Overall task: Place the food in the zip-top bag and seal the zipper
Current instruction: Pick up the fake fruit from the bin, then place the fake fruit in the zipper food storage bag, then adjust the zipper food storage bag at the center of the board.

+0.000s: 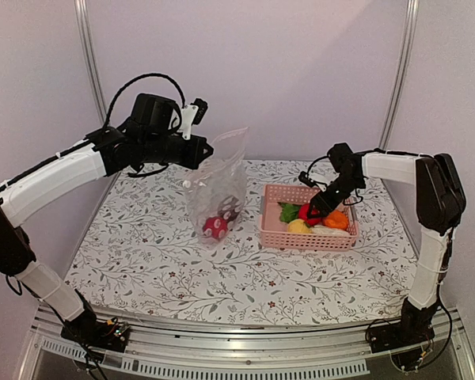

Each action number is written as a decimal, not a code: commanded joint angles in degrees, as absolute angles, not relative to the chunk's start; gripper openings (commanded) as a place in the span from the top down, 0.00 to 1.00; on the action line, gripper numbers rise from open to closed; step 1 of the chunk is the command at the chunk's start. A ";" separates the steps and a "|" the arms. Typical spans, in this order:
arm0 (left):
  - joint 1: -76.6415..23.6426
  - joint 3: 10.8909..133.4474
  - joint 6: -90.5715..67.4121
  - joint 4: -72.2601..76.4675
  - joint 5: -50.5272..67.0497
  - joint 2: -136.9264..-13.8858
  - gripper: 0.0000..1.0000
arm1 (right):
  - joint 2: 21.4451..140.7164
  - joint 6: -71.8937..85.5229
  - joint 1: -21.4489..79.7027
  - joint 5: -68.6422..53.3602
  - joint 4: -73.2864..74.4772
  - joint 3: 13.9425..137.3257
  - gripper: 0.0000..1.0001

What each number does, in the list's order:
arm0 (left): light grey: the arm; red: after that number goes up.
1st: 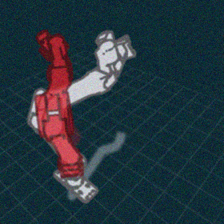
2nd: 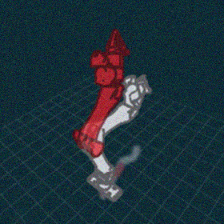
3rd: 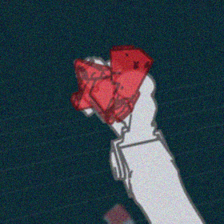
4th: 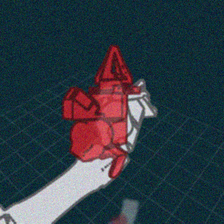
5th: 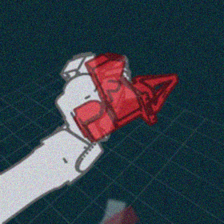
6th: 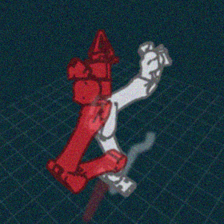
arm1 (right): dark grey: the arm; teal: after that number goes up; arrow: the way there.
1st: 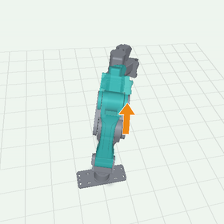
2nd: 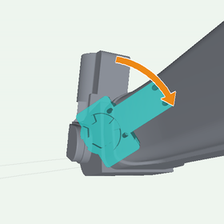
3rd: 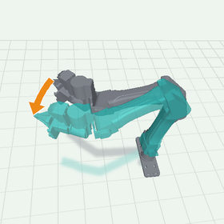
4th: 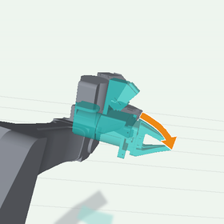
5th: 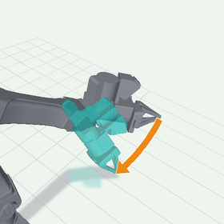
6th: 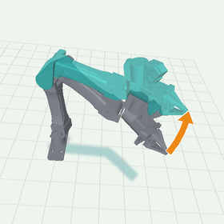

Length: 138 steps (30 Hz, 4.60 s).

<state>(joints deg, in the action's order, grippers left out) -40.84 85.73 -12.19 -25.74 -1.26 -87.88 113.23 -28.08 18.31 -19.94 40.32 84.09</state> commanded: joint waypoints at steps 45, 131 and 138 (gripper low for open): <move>-40.43 90.00 -16.14 -24.93 3.22 -90.34 1.00 | 101.62 -29.31 37.94 -40.34 35.42 116.18 0.49; -40.39 91.93 -11.24 -27.50 1.92 -90.78 1.00 | 104.33 -43.08 47.96 -28.56 47.57 119.05 0.60; -40.36 91.72 -10.42 -28.74 0.25 -90.40 1.00 | 97.64 -41.34 41.57 -32.34 49.03 116.28 0.57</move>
<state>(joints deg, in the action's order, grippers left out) -40.82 90.83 -11.88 -27.44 1.98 -91.77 103.70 -43.33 45.80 -28.99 48.01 118.61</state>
